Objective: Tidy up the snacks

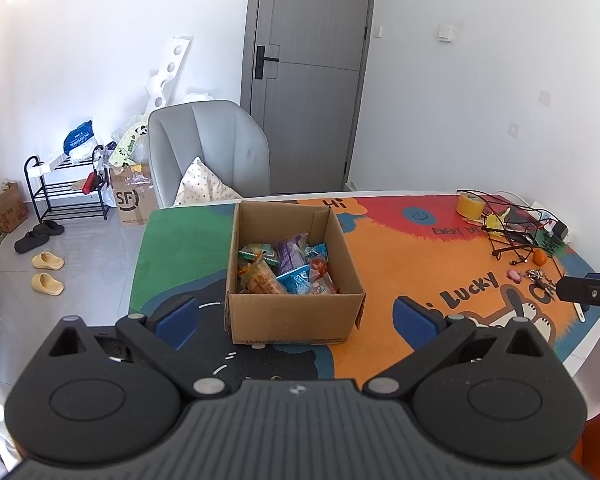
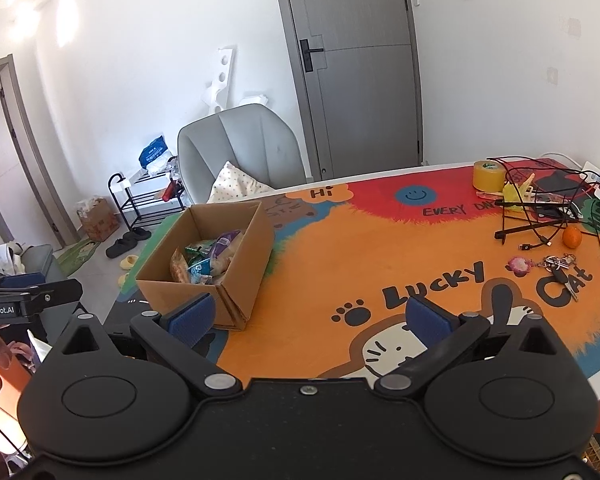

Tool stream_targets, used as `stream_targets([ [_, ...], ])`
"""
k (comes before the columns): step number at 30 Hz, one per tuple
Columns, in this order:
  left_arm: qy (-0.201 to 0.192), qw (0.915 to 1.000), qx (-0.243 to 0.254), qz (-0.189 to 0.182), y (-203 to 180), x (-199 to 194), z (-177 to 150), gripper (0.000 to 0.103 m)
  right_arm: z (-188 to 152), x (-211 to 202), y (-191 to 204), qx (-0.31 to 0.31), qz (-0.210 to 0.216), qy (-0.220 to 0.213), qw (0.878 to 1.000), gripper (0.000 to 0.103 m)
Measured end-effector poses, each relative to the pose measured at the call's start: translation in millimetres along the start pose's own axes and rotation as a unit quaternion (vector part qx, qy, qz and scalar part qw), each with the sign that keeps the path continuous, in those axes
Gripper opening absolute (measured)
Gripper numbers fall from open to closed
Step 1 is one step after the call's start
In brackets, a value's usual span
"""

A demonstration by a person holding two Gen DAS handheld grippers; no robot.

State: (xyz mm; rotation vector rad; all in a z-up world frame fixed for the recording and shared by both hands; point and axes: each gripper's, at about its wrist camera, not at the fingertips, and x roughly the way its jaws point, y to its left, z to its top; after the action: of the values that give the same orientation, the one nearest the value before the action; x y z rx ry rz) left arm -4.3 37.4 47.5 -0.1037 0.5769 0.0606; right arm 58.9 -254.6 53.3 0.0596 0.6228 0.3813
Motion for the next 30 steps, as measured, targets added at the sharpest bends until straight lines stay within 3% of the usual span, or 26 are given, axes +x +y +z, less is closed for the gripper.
stream_targets([
  [30, 0.003, 1.0, 0.0, 0.0, 3.9, 0.5, -0.8, 0.102, -0.2, -2.1, -3.1, 0.002, 0.002, -0.002, 1.0, 0.103],
])
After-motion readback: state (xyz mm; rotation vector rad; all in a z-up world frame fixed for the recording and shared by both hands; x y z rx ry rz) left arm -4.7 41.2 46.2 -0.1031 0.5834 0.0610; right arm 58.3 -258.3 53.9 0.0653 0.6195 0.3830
